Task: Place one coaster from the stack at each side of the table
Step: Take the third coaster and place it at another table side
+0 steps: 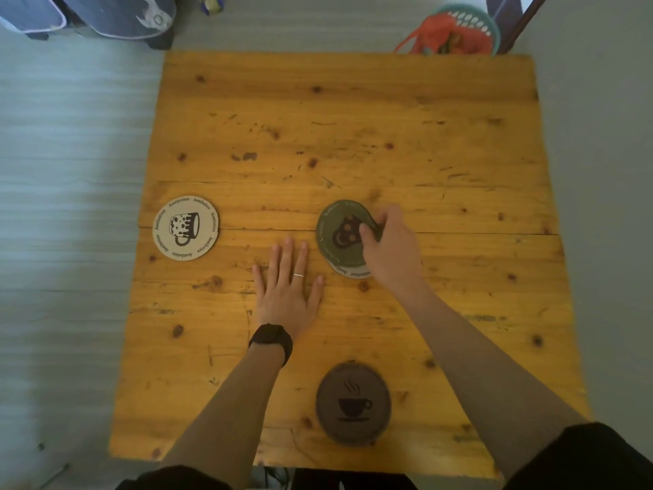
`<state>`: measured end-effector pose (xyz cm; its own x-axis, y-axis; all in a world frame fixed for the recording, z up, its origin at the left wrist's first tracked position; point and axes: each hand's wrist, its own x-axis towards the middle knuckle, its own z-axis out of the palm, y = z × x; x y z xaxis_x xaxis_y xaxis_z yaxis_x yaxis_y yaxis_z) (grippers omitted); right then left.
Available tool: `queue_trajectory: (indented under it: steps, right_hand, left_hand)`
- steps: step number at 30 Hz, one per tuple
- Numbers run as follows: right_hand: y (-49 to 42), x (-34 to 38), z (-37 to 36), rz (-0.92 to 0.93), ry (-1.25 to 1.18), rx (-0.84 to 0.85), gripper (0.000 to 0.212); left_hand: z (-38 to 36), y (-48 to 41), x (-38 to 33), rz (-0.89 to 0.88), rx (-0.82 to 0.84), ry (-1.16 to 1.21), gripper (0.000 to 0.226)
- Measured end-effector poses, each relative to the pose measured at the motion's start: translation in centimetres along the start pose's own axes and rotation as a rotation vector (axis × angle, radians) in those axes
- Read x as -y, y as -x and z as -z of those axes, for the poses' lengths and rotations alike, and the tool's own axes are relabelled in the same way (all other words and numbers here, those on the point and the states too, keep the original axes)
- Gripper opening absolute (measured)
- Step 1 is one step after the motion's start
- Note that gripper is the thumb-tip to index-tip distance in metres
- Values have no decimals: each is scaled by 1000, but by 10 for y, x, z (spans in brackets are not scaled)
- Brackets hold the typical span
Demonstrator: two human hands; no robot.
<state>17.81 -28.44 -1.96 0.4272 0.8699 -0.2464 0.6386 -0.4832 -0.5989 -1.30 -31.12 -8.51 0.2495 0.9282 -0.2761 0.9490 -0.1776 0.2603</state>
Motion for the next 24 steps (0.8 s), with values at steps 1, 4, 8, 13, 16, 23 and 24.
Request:
queue_trajectory:
  steps: [1, 4, 8, 13, 16, 23, 24]
  right_hand:
    - [6, -3, 8, -55, -103, 34, 22]
    - [37, -28, 33, -267, -451, 92, 31]
    - [106, -73, 74, -622, -844, 155, 24]
    - [193, -123, 127, -857, -1066, 59, 29]
    - [234, -157, 159, -867, -1118, 0, 23]
    - [293, -264, 249, -742, -1072, 52, 31]
    - [299, -281, 266, -716, -1055, 58, 31]
  left_hand:
    - [1, 0, -1, 4, 16, 12, 66]
    - [9, -3, -11, 50, 87, 95, 68]
    - [34, 13, -54, 184, 159, 335, 69]
    - [51, 106, -158, 256, 483, 765, 51]
    - [41, 156, -221, 361, 587, 1030, 25]
    - [13, 219, -333, 424, 610, 1177, 29]
    - [13, 228, -350, 429, 619, 1180, 31]
